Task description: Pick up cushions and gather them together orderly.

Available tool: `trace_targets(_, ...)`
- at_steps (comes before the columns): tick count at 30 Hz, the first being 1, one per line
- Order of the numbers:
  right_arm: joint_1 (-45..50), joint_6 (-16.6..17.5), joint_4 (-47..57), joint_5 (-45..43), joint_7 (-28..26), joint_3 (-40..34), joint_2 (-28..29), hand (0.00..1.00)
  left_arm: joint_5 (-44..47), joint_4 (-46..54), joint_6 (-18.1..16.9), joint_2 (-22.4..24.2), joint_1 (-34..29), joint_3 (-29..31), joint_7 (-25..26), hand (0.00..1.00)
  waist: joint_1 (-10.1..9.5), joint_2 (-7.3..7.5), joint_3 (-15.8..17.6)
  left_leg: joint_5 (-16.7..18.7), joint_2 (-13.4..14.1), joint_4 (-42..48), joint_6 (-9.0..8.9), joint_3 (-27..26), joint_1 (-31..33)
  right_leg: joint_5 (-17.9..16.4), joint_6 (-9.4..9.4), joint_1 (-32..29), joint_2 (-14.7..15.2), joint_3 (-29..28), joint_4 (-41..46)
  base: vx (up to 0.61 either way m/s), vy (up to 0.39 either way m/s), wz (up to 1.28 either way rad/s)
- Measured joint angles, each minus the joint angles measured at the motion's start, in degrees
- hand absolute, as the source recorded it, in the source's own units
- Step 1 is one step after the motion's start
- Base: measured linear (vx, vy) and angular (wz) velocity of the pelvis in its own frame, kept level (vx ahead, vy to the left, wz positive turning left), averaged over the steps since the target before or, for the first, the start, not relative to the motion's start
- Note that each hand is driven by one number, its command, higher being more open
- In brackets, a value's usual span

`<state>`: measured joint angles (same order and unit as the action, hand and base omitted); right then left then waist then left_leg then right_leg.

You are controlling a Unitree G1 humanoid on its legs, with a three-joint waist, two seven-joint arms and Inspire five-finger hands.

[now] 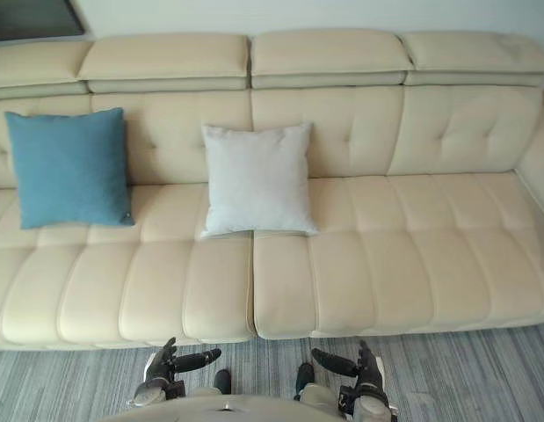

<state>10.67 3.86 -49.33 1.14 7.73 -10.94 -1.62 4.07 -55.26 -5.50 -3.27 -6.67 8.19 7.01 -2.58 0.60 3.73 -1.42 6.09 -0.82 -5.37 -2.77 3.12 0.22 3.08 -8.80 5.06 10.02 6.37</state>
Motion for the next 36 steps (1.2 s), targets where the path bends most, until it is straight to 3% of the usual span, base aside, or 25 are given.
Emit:
trace_targets(3, -1.47, -0.15, -0.36, 0.01, -0.02, -1.44, 0.19, 1.00, -0.29, -0.07, 0.00, 0.00, 0.69, -0.21, 0.02, 1.00, 0.01, 0.43, 0.27, 1.66, 0.03, 1.84, 0.20, -3.06, -0.51, 0.74, 0.27, -0.33, -0.01, -2.78, 0.00, 0.05, 0.068, -0.50)
trace_targets(5, -2.91, -0.34, -0.60, 0.00, 0.04, -1.42, 0.52, 1.00, -0.30, -0.07, -0.01, -0.28, 1.47, -0.47, 0.08, 1.00, -0.11, 1.34, 0.89, 4.81, 0.80, 7.15, 0.37, -5.18, 0.64, 1.15, 0.73, -0.74, -0.19, -3.95, 1.71, -0.02, 0.061, -0.53)
trace_targets(7, -3.61, -0.33, -0.65, -0.03, 0.10, -1.36, 0.74, 1.00, -0.30, -0.03, 0.01, -0.10, 2.95, -0.61, 0.05, 1.00, -0.19, 1.40, 0.91, 5.99, 1.97, 10.49, 1.19, -6.91, 2.26, 3.55, 3.02, -1.69, -0.85, -3.81, 1.84, -0.10, 0.038, -0.36)
trace_targets(8, -5.18, -0.55, -0.86, -0.16, 0.20, -1.35, 1.56, 1.00, -0.31, 0.31, -0.23, 0.22, 4.19, -0.25, 0.03, 1.00, -0.12, 1.34, 1.59, 6.01, 3.36, 11.94, 1.68, -8.04, 3.45, -4.35, 0.45, -5.79, 1.17, 0.31, 19.24, -0.08, -0.013, -0.14)
trace_targets(10, -4.74, -0.68, -1.63, -0.17, 0.15, -1.27, 2.61, 1.00, -0.29, 0.61, -0.22, -0.26, 5.08, -0.21, 0.11, 1.00, -0.15, 3.33, 1.41, 6.27, 3.06, 14.36, 2.09, -7.49, 4.36, -8.50, 2.01, -5.50, 4.14, 1.74, 33.14, -0.03, -0.107, 0.16)
trace_targets(11, -4.91, -0.71, -2.20, -0.18, 0.10, -1.32, 3.20, 1.00, -0.32, 1.34, -0.18, -0.90, 5.18, 0.09, 0.13, 1.00, -0.22, 4.74, 1.37, 6.73, 2.77, 17.46, 2.12, -7.58, 6.26, -9.08, 3.54, -4.74, 5.20, 1.36, 34.51, -0.09, -0.146, 0.07)
trace_targets(13, -6.24, -0.72, -2.42, -0.18, 0.09, -1.42, 2.99, 1.00, -0.32, 1.58, -0.04, -0.16, 5.64, 1.65, -0.01, 1.00, -0.88, 4.65, 1.34, 7.18, 3.20, 18.96, 1.71, -8.09, 8.44, -9.13, 4.26, -5.51, 3.70, 2.07, 31.35, -0.15, -0.057, -0.31)
trace_targets(14, -7.32, -0.63, -2.77, -0.21, 0.31, -1.48, 2.23, 1.00, -0.32, 1.60, 0.04, 1.42, 4.65, 1.93, -0.03, 1.00, -2.60, 3.44, 0.82, 5.42, 3.92, 15.58, 1.23, -9.87, 8.99, -12.36, 3.93, -3.67, 2.21, 0.89, 29.39, -0.13, -0.045, -0.51)
trace_targets(15, -7.70, -0.67, -2.79, -0.23, 0.42, -1.36, 2.30, 1.00, -0.25, 2.14, 0.50, 1.17, 5.04, 1.66, -0.12, 1.00, -3.37, 5.03, 1.10, 4.69, 2.59, 16.60, 1.92, -10.97, 10.11, -15.65, 2.56, -2.58, 3.49, -0.29, 29.81, -0.12, -0.086, -0.44)
trace_targets(16, -7.77, -0.68, -2.81, -0.23, 0.42, -1.36, 2.30, 1.00, -0.27, 2.14, 0.50, 1.16, 5.10, 1.60, -0.11, 1.00, -3.40, 5.07, 1.13, 4.69, 2.55, 16.72, 1.93, -11.02, 10.26, -15.97, 2.56, -2.32, 3.46, -0.48, 29.28, -0.14, -0.140, -0.32)
trace_targets(17, -9.64, -0.76, -3.05, -0.28, 0.46, -1.15, 1.69, 1.00, -0.25, 2.15, 0.54, 0.81, 6.06, 1.49, 0.03, 1.00, -3.93, 4.41, 2.20, 3.98, 2.81, 18.09, 1.35, -11.93, 12.89, -18.29, 0.74, 0.10, 1.49, -0.79, 20.06, -0.20, -0.140, -0.27)
trace_targets(19, -10.34, -0.48, -2.58, -0.30, 1.13, -0.16, 0.84, 1.00, -0.31, 1.49, 0.64, 1.58, 6.72, -0.38, -0.02, 1.00, -3.53, 1.11, 3.89, 1.63, 4.96, 17.33, 0.61, -10.29, 14.29, -15.71, -1.14, 2.48, -1.41, 0.91, 13.53, -0.27, -0.119, 0.03)
trace_targets(21, -8.38, -0.61, -2.73, -0.32, 1.45, 0.11, 1.23, 1.00, -0.58, 1.61, 0.65, 1.59, 6.87, -1.92, -0.47, 1.00, -3.45, 0.56, 3.97, -0.85, 5.41, 15.40, -0.21, -8.59, 14.19, -14.72, -2.12, 3.71, -2.38, 3.30, 11.88, -0.18, -0.058, 0.47)
trace_targets(23, -7.25, -0.70, -2.77, -0.32, 1.64, 0.99, 1.44, 1.00, -1.45, 1.72, 0.60, 1.40, 6.96, -2.96, -0.46, 1.00, -3.39, 0.92, 4.05, -3.61, 5.62, 12.49, -0.28, -8.60, 14.28, -14.00, -2.97, 3.32, -2.64, 5.44, 11.27, -0.14, -0.047, 0.52)
trace_targets(25, -7.08, -0.89, -2.83, -1.27, 1.82, 0.95, 1.54, 1.00, -2.51, 2.30, 0.63, 1.45, 7.60, -3.31, -0.52, 1.00, -2.83, 1.10, 4.34, -1.25, 6.54, 16.99, 0.11, -8.67, 16.28, -13.44, -3.85, 2.27, -2.51, 7.38, 12.03, -0.17, -0.009, 0.41)
trace_targets(28, -7.00, -0.91, -2.87, -1.29, 2.10, 0.92, 1.39, 1.00, -2.65, 2.66, 0.63, 1.39, 7.60, -3.30, -0.34, 1.00, -2.82, 1.79, 4.70, 7.28, 6.10, 27.50, 1.13, -5.73, 15.85, -13.42, -3.83, 0.96, -0.61, 7.38, 14.83, -0.11, 0.114, 0.02)
trace_targets(29, -7.03, -0.89, -2.82, -1.29, 2.14, 0.84, 1.19, 1.00, -2.63, 2.62, 0.63, 1.59, 7.50, -3.33, -0.44, 1.00, -2.54, 1.82, 4.72, 10.56, 6.02, 30.57, 0.92, -3.76, 14.70, -12.95, -3.01, 0.40, -0.03, 6.99, 15.30, -0.15, 0.225, -0.03)
trace_targets(31, -7.19, -0.88, -2.83, -1.30, 2.17, 0.73, 1.07, 1.00, -2.62, 2.55, 0.69, 1.95, 7.42, -3.32, -0.42, 1.00, -2.32, 1.57, 4.84, 13.70, 5.52, 28.51, 0.37, -2.15, 13.20, -12.51, -1.72, -0.60, 0.13, 6.08, 15.76, -0.14, 0.207, -0.13)
trace_targets(34, -6.39, -1.08, -2.80, -1.32, 1.28, 0.84, 4.13, 1.00, -2.58, 2.13, 1.35, 0.45, 6.77, -3.37, 0.00, 1.00, -1.94, 3.32, 4.03, 13.37, 2.92, 26.02, 0.97, -4.92, 11.31, -9.98, 0.61, -0.07, 2.14, 3.81, 13.11, -0.12, 0.228, -0.21)
trace_targets(36, -5.52, -1.10, -2.81, -1.33, 1.11, 0.51, 4.17, 1.00, -2.63, 2.01, 1.39, 0.62, 5.82, -3.69, -0.04, 1.00, -1.53, 2.92, 2.66, 13.56, 1.81, 24.89, 1.32, -5.61, 11.01, -8.62, 1.30, 0.08, 2.82, 3.12, 11.15, -0.06, 0.166, -0.15)
